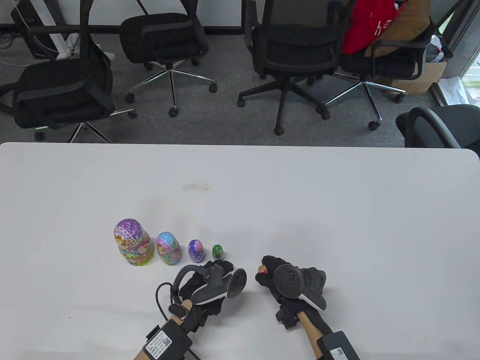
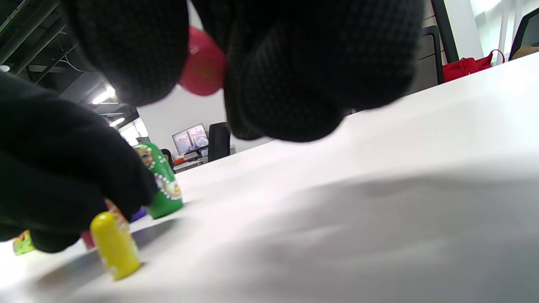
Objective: Separate nested Russian dolls into individual dolls
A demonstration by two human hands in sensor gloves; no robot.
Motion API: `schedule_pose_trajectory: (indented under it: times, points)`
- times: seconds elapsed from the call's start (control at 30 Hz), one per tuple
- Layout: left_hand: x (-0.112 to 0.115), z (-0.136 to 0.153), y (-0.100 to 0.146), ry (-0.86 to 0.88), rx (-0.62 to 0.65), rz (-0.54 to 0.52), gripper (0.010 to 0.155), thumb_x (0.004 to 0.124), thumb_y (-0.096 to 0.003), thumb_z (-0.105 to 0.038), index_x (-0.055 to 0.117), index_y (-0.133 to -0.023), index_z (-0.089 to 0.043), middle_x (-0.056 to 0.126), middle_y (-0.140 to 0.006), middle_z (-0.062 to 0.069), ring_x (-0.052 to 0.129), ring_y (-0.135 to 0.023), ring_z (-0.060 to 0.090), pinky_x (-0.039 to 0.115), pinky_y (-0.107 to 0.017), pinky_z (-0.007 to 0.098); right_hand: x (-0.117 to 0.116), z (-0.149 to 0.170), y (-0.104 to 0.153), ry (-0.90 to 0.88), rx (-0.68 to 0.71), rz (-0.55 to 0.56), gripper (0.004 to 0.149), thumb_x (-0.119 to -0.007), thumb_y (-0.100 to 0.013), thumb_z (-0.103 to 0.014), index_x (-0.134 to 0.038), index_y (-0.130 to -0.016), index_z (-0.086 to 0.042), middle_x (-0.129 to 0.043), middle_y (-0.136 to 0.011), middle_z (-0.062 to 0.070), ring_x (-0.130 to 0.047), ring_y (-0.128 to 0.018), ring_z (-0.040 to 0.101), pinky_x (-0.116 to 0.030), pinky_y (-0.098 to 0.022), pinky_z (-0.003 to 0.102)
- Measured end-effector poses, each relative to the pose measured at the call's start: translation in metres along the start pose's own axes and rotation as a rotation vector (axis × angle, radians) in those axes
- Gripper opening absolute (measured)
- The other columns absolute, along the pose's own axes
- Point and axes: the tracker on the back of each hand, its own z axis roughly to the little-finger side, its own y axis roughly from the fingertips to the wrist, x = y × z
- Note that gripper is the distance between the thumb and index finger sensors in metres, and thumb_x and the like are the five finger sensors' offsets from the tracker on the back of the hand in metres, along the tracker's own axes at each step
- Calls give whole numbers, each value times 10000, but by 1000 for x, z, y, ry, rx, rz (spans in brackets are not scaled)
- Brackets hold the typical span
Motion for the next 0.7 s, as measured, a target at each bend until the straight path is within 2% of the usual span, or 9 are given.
schedule_pose_trajectory:
  times: [0.33,0.53,0.7]
  points:
    - [-29,9,9,331,49,-111,498,770,-520,-396,840,-957,-167,993,-826,63,1034,-598,152,930,-384,277,-2,-12,2,36,56,6,580,-857,-388,-413,-801,-846,-61,-967,-644,92,-978,-418,187,-889,-301,273]
    - [-34,8,12,481,74,-152,499,765,-523,-395,844,-955,-158,999,-814,69,1038,-584,151,934,-373,274,-3,-23,3,42,96,1,585,-862,-384,-410,-799,-848,-60,-967,-642,85,-978,-415,181,-891,-300,269]
    - [-33,7,12,544,86,-144,499,763,-526,-394,845,-953,-151,1003,-807,71,1041,-577,151,935,-368,273,-5,-28,4,40,116,0,584,-861,-384,-411,-801,-847,-60,-969,-640,83,-980,-415,180,-892,-300,268]
